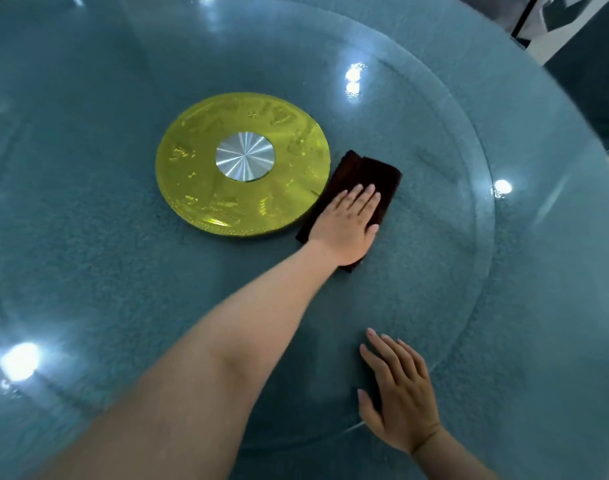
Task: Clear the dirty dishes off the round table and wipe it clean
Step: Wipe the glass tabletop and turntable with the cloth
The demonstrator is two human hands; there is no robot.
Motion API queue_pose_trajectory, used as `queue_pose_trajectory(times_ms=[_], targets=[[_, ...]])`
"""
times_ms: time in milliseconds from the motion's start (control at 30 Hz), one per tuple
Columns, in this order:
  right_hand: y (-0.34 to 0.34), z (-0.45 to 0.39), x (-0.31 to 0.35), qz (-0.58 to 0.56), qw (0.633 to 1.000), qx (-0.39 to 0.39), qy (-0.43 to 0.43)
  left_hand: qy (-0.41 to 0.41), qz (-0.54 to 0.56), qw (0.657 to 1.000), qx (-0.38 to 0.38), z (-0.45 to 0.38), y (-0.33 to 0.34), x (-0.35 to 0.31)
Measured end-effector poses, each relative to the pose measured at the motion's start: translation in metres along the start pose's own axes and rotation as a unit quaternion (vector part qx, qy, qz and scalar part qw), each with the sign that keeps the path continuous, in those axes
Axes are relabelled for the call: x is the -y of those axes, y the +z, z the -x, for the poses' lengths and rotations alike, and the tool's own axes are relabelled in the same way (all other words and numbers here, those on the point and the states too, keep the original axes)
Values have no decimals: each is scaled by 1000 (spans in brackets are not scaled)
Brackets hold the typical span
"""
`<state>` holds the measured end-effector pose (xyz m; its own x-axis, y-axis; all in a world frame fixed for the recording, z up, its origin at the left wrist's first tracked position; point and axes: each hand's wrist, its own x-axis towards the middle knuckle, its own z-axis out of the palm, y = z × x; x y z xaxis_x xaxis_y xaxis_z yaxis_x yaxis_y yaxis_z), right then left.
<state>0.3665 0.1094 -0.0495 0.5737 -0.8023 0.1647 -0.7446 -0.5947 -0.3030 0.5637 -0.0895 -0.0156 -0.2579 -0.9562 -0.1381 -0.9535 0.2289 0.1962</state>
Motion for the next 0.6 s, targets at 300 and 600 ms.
queue_pose_trajectory(times_ms=[300, 600], targets=[[-8, 3, 10, 15, 999, 31, 13, -418, 31, 903, -95, 163, -24, 232], [15, 15, 76, -17, 998, 40, 50, -107, 6, 993, -55, 86, 17, 10]])
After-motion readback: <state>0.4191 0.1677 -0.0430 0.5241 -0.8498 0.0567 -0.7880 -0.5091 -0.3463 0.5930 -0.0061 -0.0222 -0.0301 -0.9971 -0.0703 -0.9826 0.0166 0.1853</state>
